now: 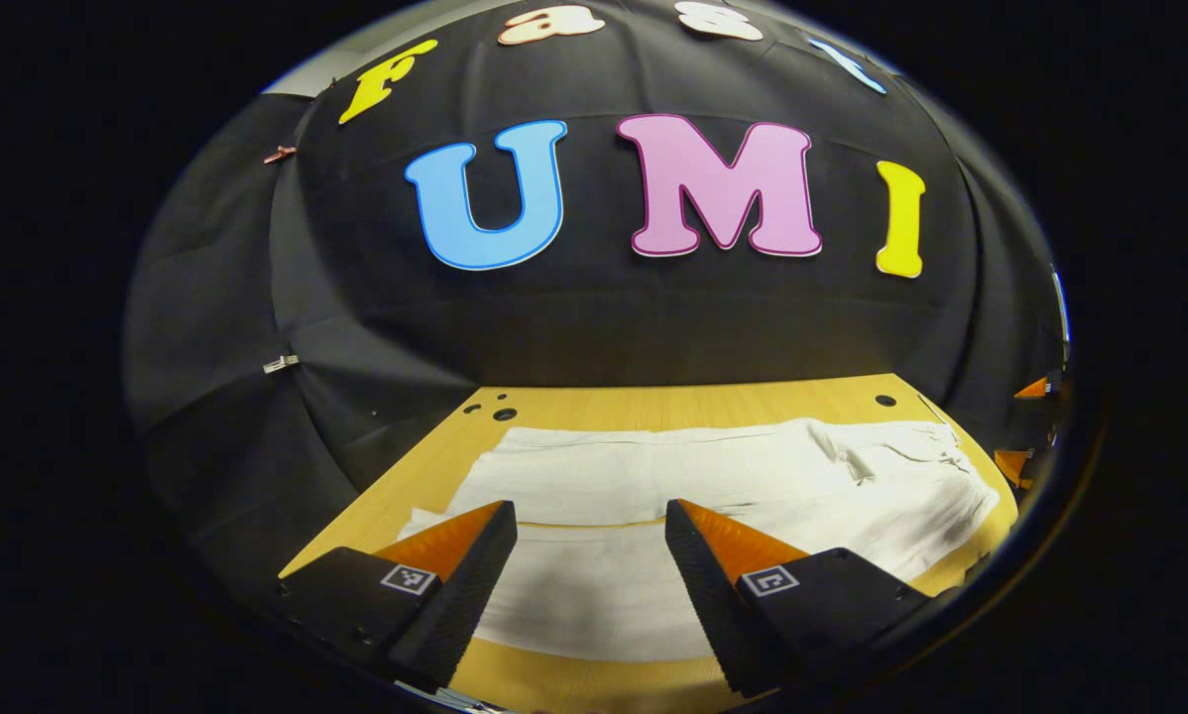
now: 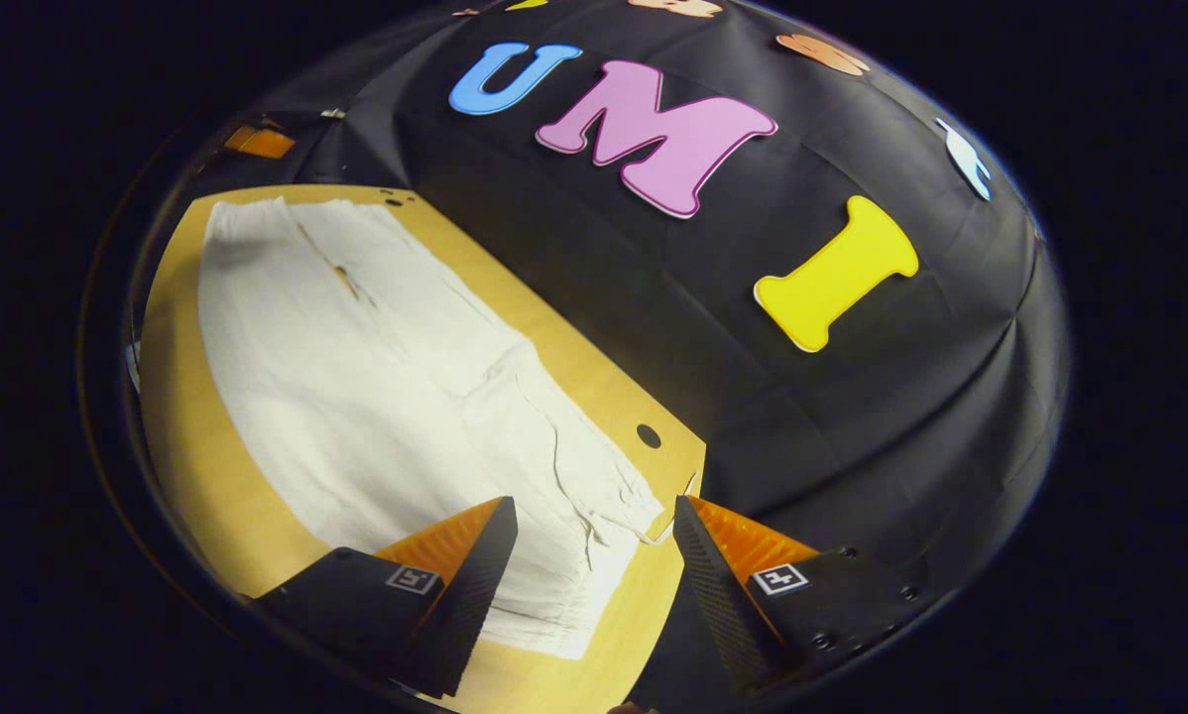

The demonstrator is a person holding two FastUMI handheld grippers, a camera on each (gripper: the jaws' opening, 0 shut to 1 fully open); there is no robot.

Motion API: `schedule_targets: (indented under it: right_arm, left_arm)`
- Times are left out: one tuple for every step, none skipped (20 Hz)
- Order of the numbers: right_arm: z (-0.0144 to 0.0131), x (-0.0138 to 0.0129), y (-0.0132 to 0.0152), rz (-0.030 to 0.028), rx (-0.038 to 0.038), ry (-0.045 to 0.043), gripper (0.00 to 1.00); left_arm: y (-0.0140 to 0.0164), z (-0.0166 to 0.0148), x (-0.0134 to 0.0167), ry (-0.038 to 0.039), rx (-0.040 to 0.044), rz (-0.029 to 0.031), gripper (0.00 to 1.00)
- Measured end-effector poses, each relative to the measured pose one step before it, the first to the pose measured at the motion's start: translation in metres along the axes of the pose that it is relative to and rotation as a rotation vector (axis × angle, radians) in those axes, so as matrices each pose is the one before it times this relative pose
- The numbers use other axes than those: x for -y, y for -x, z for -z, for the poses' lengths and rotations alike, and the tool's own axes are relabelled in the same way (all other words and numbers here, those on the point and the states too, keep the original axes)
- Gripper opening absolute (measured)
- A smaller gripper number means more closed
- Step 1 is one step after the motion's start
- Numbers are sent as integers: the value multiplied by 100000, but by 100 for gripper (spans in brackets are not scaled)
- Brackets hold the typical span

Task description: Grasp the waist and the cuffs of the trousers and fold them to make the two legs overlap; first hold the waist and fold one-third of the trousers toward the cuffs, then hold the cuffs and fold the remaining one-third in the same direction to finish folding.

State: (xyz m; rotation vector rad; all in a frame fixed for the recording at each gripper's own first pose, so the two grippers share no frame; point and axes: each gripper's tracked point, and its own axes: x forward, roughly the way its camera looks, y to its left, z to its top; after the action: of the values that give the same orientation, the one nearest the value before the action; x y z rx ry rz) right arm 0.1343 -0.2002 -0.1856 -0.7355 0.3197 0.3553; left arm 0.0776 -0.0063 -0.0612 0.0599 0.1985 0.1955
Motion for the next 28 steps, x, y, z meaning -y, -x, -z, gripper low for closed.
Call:
schedule_targets:
  right_arm:
    - [1344,-130,-313,-2023,-2313,2121,98]
    - [1247,-229,-181,-2240,-2085,2382,98]
    - [1239,-420,-124,-2763,-2202,3331,98]
    - [1170,-424,-96,-3003,-2979,3858,98]
    - [1225,-396,-172,-3205,-2839,3340,98]
    - [687,-676,-98,-3750,-1460,2679,98]
    - [580,-497,-88,-2922,-1006,2983,98]
    - [486,-438,82,-2694,-652,3529,98]
    - [525,-383,106,-2004,-300,4064,98]
    - [497,-402,38,-1647,-319,4115,98]
    - [685,-319,-238,-1171,-637,3488,98]
    - [717,-351,-225,-988,-1204,2749,98]
    - [860,-328,-359,-582,-1625,2294,98]
    - [700,-13,-339,957,-963,2533,98]
    - [815,-172,-394,86,-1226,2281,98]
    - [705,-511,-378,-1361,-1605,1723,98]
    - [770,-543,-410,-1388,-1685,1819,98]
    - [-137,363,-151,1443,1941,2626,98]
    - [-399,338,-414,1241,177,2091,97]
    - [-134,4,-296,715,-103,1479,95]
    - [-201,-64,-318,820,-284,1545,95]
    - [-253,240,-236,1519,-120,1739,94]
    - [-318,350,-439,1878,-189,1686,94]
    - [-263,308,-81,1702,-553,1326,93]
    - [-31,269,-470,1119,-440,977,93]
    - [-107,200,-169,587,-424,723,93]
    - [121,101,-481,-785,-377,-101,93]
    - [98,-373,-259,-2278,-1199,-780,92]
  left_arm:
    - [-108,434,133,-280,-570,214,96]
    - [-89,20,65,-183,347,373,96]
    - [-174,162,-11,-580,-307,-258,96]
    - [-213,262,-66,-587,-1039,-426,96]
    - [-170,429,8,-328,-958,-262,97]
    - [-31,-2,101,-151,-205,131,98]
    - [-101,-45,6,-446,212,-3,98]
    - [-64,-20,-95,-839,154,-210,98]
    - [-86,167,2,-934,-109,-126,98]
    - [49,231,5,-727,-420,-15,98]
    - [13,276,33,-419,-696,23,98]
    - [12,217,66,-153,-718,-182,98]
    - [22,262,10,96,-669,-74,98]
    - [63,125,54,160,-465,-191,96]
    - [29,353,-33,58,-555,-248,96]
    - [69,83,-13,-159,-412,-200,97]
    - [120,-20,-51,-325,-76,-326,97]
    - [85,79,-123,-348,-92,-329,97]
    - [20,65,-62,-100,-189,-170,97]
    - [51,-17,-115,259,27,-313,97]
    - [-68,5,-152,460,-123,-469,97]
    - [-44,150,-21,488,-490,-317,97]
    - [-57,74,-29,406,-490,-349,97]
    - [-74,115,-49,321,-175,-292,97]
    - [-20,31,-14,193,-187,-210,97]
    - [-22,198,-44,245,-172,234,97]
    - [79,-55,53,423,499,1030,97]
    - [52,-39,166,576,1371,1545,97]
